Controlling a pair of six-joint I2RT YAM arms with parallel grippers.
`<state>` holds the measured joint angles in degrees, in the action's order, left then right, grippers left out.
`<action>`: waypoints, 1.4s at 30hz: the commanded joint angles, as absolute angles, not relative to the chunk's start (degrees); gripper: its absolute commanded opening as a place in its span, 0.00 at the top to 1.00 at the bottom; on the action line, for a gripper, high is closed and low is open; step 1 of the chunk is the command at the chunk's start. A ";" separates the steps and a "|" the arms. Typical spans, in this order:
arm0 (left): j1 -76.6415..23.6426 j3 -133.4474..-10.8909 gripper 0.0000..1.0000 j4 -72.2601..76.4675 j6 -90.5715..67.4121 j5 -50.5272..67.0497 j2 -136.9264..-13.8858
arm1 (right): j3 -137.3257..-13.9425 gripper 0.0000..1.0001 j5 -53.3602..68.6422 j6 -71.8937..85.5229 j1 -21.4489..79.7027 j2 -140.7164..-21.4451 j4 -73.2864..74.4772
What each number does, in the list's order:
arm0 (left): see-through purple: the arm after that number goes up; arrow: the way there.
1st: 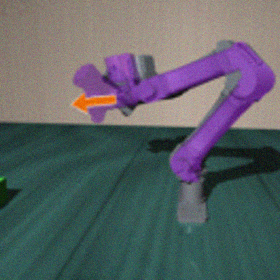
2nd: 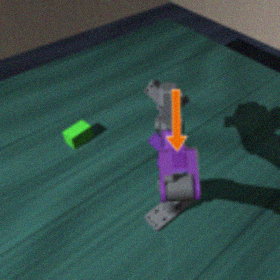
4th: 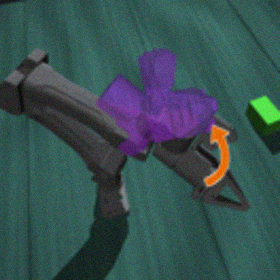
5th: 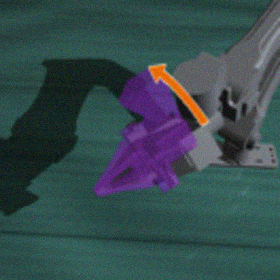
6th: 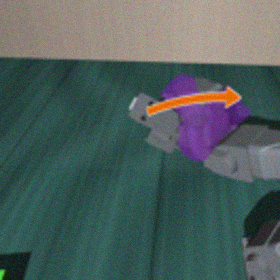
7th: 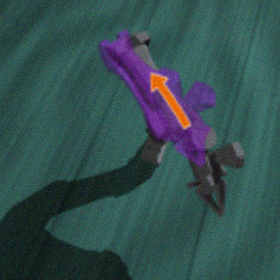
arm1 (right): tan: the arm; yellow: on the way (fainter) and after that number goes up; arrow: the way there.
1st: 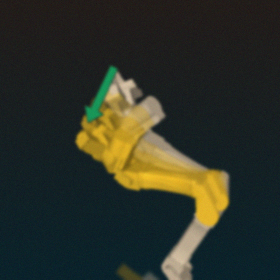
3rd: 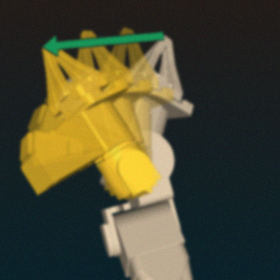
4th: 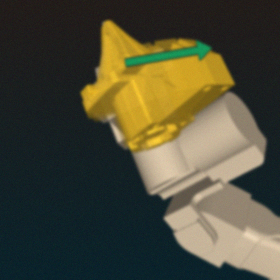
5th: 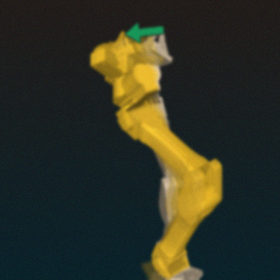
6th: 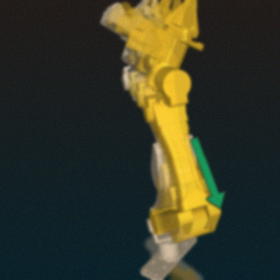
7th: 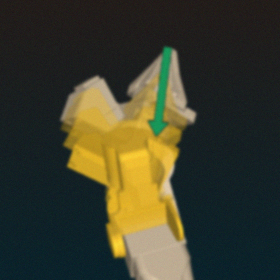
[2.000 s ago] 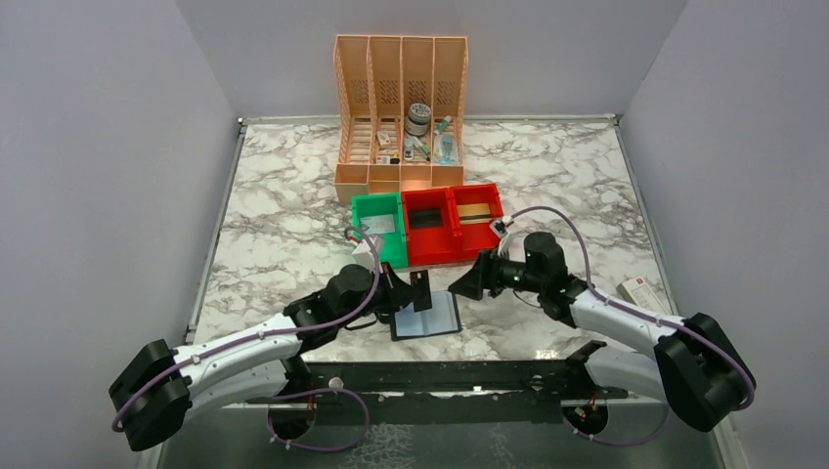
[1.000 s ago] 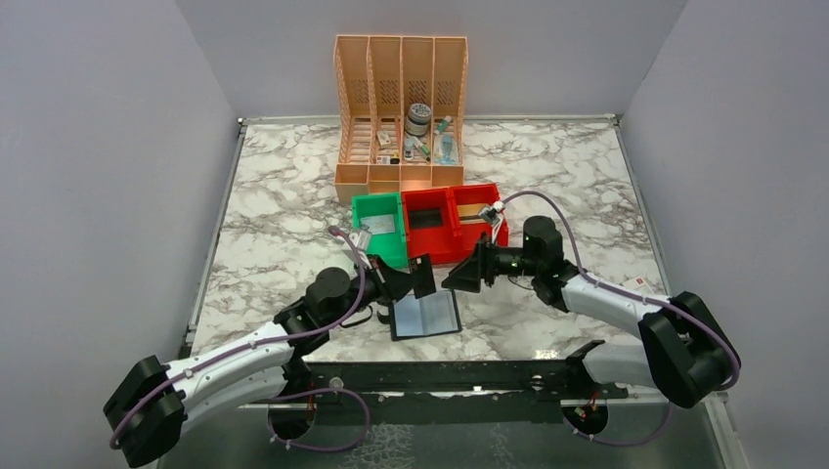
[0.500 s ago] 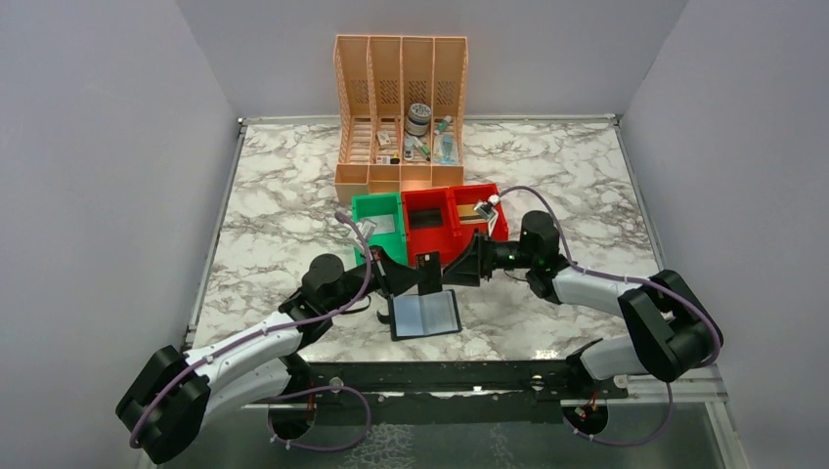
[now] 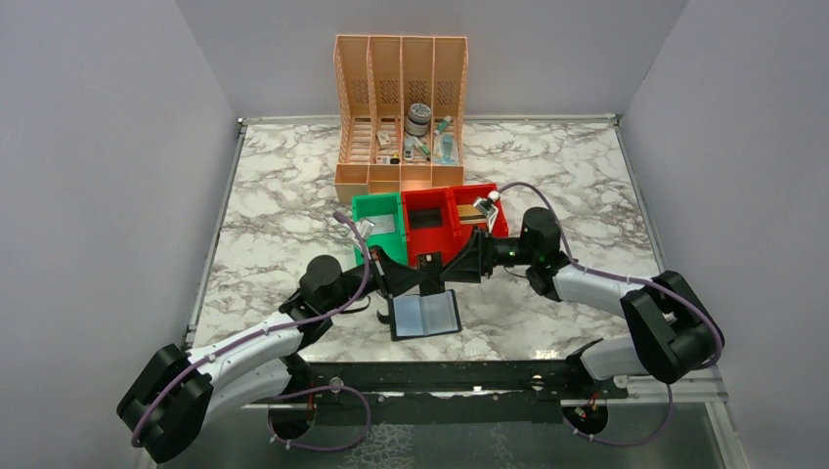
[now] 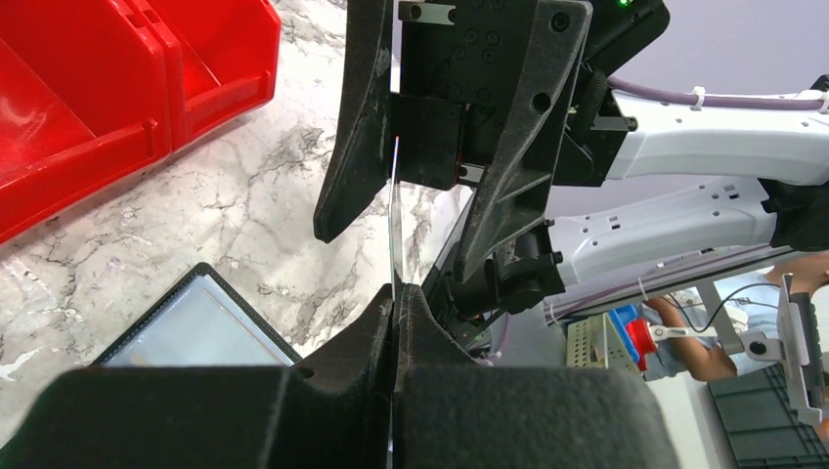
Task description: Take the credit cards out of the card holder
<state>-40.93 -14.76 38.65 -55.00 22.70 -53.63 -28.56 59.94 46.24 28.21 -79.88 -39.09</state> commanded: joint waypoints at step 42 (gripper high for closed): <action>-40.58 -11.99 1.00 46.15 -61.04 21.35 -51.70 | -30.98 0.47 64.31 54.11 31.20 -81.20 -48.60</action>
<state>-40.93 -11.16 43.22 -61.93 22.26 -51.66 -29.08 62.67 54.19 30.81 -80.64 -46.59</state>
